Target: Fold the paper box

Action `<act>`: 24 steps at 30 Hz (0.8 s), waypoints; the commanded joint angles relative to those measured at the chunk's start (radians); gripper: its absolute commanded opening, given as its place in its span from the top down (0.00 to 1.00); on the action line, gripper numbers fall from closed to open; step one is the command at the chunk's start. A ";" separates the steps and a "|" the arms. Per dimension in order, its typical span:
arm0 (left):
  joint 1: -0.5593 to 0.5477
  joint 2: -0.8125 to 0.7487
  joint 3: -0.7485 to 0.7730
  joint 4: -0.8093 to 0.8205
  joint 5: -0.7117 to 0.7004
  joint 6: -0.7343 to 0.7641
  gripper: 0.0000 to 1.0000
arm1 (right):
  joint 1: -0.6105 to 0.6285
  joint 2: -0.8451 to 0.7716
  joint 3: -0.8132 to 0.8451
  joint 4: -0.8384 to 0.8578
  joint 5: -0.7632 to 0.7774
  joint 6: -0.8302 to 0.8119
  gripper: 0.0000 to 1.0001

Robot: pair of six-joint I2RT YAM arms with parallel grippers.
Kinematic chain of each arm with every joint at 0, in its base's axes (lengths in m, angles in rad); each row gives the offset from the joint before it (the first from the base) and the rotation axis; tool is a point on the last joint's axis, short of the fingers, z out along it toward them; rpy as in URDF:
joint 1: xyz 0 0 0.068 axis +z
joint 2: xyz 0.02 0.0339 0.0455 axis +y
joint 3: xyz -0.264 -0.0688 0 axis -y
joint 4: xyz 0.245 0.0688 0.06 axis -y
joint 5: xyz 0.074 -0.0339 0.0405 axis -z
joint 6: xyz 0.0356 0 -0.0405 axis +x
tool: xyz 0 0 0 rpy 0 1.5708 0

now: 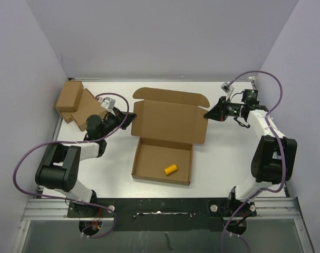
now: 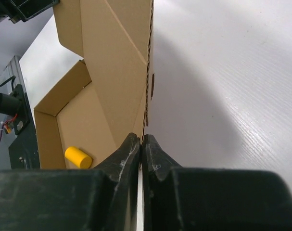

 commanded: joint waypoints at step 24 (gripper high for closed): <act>0.153 -0.048 0.530 -0.986 0.333 0.144 0.34 | -0.006 -0.051 0.068 -0.099 -0.048 -0.159 1.00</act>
